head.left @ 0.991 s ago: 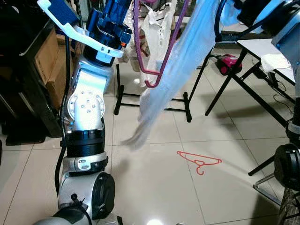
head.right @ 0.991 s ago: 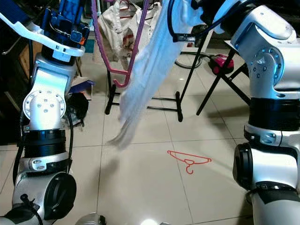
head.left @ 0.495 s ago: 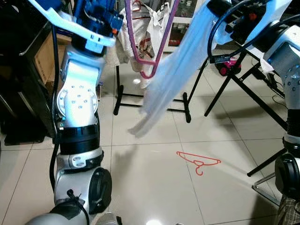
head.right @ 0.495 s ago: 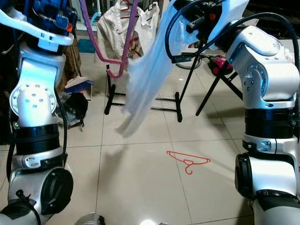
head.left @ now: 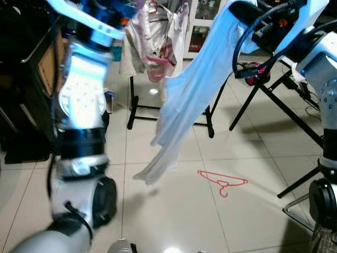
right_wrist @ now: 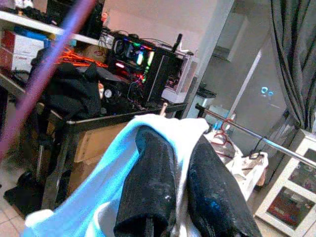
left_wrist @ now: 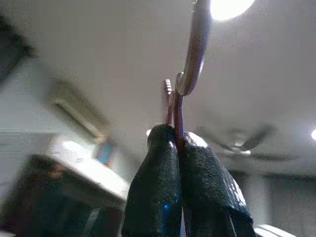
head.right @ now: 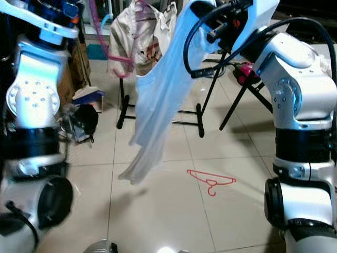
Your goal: Hang hanger
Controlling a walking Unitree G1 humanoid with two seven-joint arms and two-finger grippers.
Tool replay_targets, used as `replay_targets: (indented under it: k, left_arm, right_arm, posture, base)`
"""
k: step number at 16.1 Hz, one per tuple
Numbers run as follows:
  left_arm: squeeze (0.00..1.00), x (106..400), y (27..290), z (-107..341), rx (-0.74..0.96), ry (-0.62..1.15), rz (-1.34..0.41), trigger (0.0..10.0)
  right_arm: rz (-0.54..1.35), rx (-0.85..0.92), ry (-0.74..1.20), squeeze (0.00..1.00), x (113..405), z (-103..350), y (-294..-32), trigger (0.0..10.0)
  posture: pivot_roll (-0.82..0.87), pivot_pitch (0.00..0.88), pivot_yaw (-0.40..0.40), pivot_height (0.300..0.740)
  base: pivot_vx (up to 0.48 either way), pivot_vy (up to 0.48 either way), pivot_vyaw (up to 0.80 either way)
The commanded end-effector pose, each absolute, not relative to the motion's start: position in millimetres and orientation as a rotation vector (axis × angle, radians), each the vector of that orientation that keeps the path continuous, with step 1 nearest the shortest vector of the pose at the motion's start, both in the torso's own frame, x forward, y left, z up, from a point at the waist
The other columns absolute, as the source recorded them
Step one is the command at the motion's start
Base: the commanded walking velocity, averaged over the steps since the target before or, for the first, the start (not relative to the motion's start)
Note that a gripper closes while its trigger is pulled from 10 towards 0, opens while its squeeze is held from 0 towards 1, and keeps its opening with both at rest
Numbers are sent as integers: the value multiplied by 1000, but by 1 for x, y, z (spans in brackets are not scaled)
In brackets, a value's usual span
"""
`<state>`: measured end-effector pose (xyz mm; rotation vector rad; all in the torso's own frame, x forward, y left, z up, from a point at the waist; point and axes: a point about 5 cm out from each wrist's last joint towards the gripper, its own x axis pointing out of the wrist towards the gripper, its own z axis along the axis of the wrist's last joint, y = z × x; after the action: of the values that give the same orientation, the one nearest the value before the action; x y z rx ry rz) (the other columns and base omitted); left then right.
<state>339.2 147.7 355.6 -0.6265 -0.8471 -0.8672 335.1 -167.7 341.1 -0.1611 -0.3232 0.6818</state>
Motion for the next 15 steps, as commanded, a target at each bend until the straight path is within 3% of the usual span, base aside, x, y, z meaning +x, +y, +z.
replay_targets:
  k: [1, 7, 9, 10, 11, 12, 13, 15]
  left_arm:
    - [0, 340, 155, 366, -612, -890, -837, 10000]
    - [0, 354, 153, 357, -630, -835, -807, 10000]
    - [0, 369, 186, 330, -564, -694, -539, 10000]
    - [0, 378, 215, 311, -550, -592, -311, 10000]
    - [0, 377, 273, 268, -406, -394, 99, 10000]
    - [0, 367, 300, 243, -273, -289, 270, 10000]
    - [0, 359, 314, 223, -237, -203, 359, 10000]
    - [0, 337, 310, 156, -65, 60, 422, 10000]
  right_arm:
    - [676, -156, -332, 0, 331, 344, -172, 10000]
    - [772, -126, -356, 0, 317, 350, -153, 10000]
    - [730, -152, -316, 0, 319, 329, -150, 10000]
    - [687, -153, -294, 0, 322, 318, -151, 10000]
    - [612, -174, -273, 0, 326, 303, -154, 10000]
    - [572, -173, -270, 0, 328, 296, -156, 10000]
    - [539, -180, -261, 0, 331, 291, -159, 10000]
    - [513, -135, -241, 0, 335, 270, -159, 10000]
  posture:
    - [-77, 0, -60, 740]
    - [-88, 0, -48, 740]
    - [-90, 0, -38, 740]
    - [-78, 0, -26, 740]
    - [-67, 9, -14, 740]
    - [-63, 9, -11, 740]
    - [-57, 10, -11, 740]
    - [-27, 12, -15, 740]
  base:
    - [0, 0, 0]
    - [0, 0, 0]
    - [0, 0, 0]
    - [0, 0, 0]
    - [0, 0, 0]
    - [0, 0, 0]
    - [0, 0, 0]
    - [0, 0, 0]
